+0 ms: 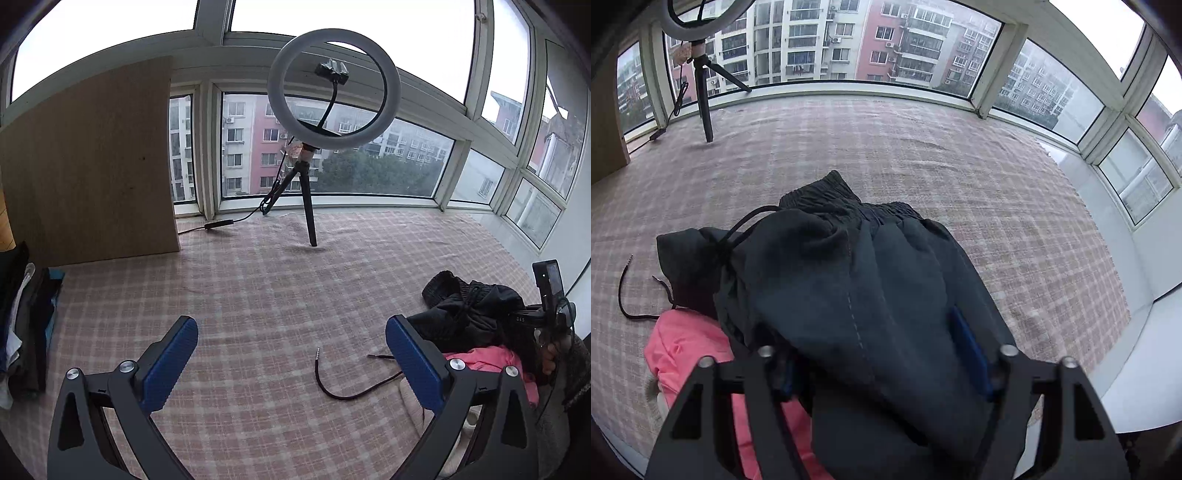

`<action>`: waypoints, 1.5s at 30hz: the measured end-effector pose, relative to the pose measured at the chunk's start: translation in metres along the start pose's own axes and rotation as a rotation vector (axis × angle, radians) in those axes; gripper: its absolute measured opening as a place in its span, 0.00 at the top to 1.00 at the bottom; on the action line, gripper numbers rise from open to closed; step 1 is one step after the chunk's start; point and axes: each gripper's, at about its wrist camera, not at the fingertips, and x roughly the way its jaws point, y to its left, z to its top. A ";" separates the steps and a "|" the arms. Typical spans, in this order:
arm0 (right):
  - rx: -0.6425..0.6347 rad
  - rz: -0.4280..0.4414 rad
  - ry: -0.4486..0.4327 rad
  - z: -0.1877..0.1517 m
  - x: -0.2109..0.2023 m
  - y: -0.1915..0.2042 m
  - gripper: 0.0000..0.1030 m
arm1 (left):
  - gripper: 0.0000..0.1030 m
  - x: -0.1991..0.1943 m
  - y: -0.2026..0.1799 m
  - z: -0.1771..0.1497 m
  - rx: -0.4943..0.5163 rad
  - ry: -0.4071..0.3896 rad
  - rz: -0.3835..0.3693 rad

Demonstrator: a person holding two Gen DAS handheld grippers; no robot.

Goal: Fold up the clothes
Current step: 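Move the right gripper to the clothes pile and grasp the black pants, then lift the black pants up off the pile with the right gripper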

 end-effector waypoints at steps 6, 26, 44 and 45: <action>0.076 0.064 -0.231 0.049 -0.078 -0.001 0.98 | 0.01 -0.022 0.034 0.011 -0.026 -0.052 0.075; -0.304 0.600 -0.776 0.090 -0.416 0.235 0.98 | 0.01 -0.146 0.171 0.002 -0.175 -0.239 0.243; -0.660 0.611 -0.042 0.020 -0.107 0.468 0.60 | 0.01 -0.070 0.228 -0.106 -0.283 0.089 0.315; -0.690 0.607 -0.030 0.020 -0.099 0.493 0.60 | 0.01 -0.069 0.231 -0.108 -0.291 0.091 0.319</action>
